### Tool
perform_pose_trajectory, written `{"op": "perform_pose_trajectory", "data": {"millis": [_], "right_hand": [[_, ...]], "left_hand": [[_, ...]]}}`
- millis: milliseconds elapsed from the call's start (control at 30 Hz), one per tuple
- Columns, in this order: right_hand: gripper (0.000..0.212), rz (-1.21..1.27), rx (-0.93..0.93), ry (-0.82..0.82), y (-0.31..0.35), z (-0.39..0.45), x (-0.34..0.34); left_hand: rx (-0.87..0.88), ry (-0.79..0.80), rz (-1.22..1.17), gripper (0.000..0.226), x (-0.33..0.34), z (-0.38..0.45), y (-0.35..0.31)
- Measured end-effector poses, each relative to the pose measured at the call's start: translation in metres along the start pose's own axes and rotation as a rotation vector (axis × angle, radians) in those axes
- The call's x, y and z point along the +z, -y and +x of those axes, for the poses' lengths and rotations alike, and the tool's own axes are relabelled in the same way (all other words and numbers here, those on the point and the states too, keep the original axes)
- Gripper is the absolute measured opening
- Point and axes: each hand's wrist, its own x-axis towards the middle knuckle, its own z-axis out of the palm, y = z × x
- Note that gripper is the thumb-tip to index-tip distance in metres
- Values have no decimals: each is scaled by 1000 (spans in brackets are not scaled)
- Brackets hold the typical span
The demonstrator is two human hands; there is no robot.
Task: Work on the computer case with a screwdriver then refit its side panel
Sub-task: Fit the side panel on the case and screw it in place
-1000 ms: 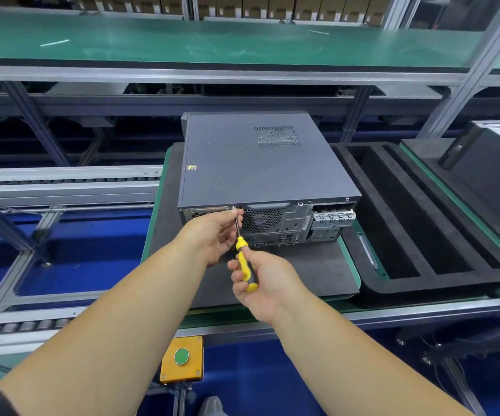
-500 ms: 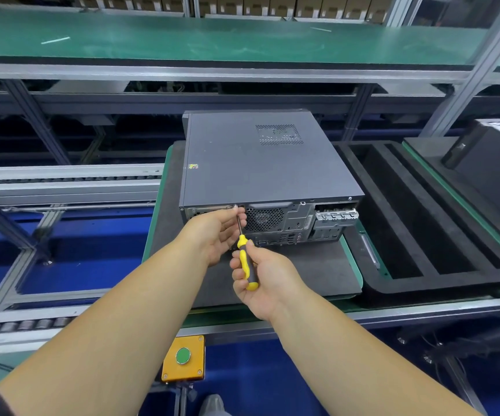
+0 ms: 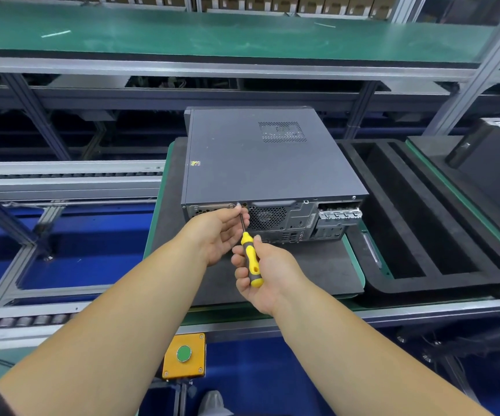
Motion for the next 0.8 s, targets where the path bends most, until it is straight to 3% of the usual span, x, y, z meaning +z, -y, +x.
{"op": "perform_pose_trajectory", "data": {"millis": [300,533,800], "right_hand": [[29,-52,-54,26,2,1,-2],[47,-55,22,-2,6,3,-5],[28,-59,-25,31,4,3,-7]], "left_hand": [[-11,-33,-10,9,4,4,1],[-41,-33,-23,10,2,3,2],[-63,-46,-32,5,6,2,0]]}}
